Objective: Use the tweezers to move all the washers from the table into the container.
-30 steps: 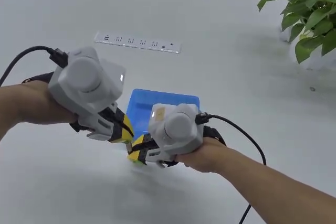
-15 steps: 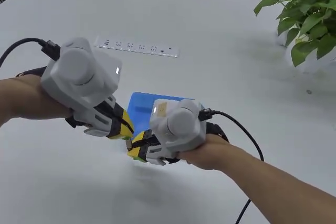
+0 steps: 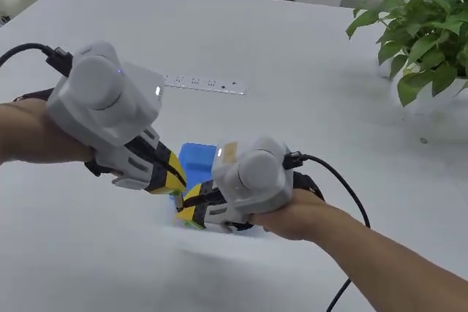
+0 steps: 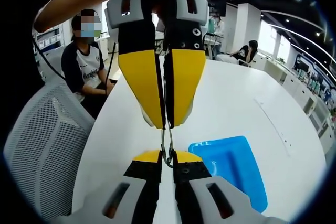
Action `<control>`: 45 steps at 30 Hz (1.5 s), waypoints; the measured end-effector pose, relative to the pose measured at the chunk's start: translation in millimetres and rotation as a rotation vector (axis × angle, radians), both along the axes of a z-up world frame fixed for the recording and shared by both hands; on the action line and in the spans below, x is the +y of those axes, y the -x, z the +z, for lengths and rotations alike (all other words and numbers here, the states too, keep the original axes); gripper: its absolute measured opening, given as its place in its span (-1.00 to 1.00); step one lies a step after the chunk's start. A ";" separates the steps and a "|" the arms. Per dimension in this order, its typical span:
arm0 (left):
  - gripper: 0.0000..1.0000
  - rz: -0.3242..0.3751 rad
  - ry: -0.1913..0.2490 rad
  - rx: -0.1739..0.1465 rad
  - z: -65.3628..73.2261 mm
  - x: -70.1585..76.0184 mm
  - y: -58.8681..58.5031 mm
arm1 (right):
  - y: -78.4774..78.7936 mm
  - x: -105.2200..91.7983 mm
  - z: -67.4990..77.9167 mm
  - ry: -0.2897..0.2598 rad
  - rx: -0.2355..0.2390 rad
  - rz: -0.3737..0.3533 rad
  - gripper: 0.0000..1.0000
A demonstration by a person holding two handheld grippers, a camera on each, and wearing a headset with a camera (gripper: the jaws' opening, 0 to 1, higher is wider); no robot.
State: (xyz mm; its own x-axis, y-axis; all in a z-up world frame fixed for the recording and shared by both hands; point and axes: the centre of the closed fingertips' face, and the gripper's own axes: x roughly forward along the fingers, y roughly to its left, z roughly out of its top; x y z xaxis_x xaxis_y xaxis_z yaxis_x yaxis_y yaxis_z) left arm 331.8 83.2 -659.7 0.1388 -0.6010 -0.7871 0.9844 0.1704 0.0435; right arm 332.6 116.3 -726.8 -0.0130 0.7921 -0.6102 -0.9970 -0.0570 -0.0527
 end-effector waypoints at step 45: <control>-0.90 -0.057 0.035 -0.087 9.2 -27.6 -62.5 | -69.4 -27.7 9.4 -0.006 -0.060 -0.075 -0.81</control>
State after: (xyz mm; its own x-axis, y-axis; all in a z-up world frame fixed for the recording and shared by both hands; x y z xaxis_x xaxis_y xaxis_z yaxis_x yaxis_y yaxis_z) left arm 394.3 55.6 -650.5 0.1704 -0.6369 -0.7519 0.9853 0.1175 0.1237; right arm 402.0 88.7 -717.5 0.0833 0.7934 -0.6030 -0.9934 0.0185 -0.1130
